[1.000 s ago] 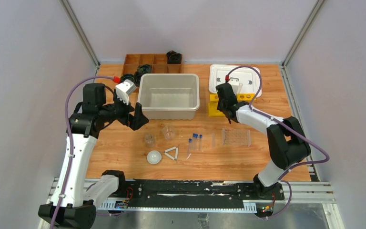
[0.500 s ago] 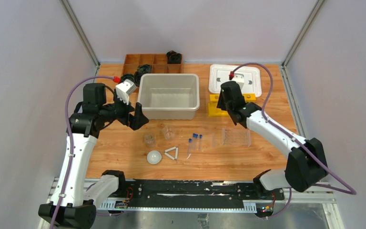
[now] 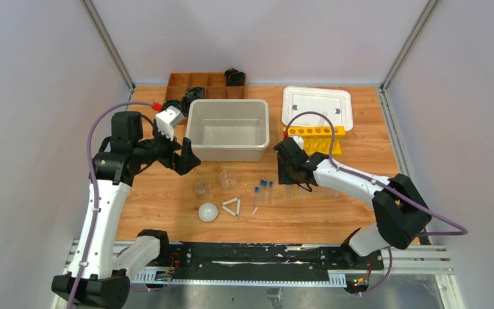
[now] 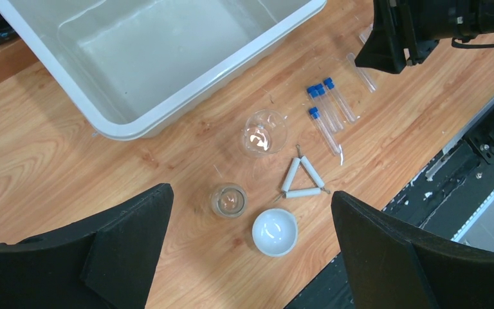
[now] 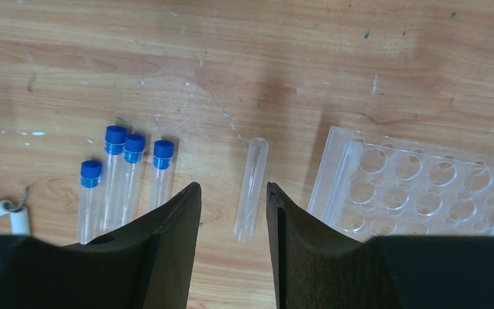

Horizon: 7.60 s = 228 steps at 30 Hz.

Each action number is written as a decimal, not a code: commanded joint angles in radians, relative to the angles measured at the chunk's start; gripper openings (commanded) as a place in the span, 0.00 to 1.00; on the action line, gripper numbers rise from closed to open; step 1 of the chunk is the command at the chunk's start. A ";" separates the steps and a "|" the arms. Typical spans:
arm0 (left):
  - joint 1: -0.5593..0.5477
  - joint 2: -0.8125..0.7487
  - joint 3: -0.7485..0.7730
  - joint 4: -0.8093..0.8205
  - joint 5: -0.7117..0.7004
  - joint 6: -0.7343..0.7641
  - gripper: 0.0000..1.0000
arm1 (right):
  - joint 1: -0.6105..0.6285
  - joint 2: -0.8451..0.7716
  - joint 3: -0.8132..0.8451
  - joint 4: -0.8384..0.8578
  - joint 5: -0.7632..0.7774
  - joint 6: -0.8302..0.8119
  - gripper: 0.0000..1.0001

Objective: Organize the chemistry lab equipment

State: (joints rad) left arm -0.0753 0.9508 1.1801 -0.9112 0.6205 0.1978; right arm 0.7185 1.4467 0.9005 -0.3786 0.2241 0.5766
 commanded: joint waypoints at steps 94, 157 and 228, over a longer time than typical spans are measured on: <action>-0.001 0.031 0.025 0.011 0.331 0.046 0.07 | 0.315 0.213 0.902 -0.033 -0.266 0.076 0.55; -0.003 0.046 -0.013 0.008 0.089 -0.042 1.00 | -0.506 -0.184 0.031 0.393 0.234 -0.180 0.00; -0.003 0.002 -0.031 0.008 0.051 0.027 1.00 | -0.465 -0.016 0.002 0.416 0.264 -0.199 0.00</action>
State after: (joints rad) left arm -0.0753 0.9726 1.1515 -0.9146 0.6819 0.2077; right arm 0.2348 1.4204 0.9146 0.0387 0.4465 0.3870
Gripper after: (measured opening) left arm 0.997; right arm 0.165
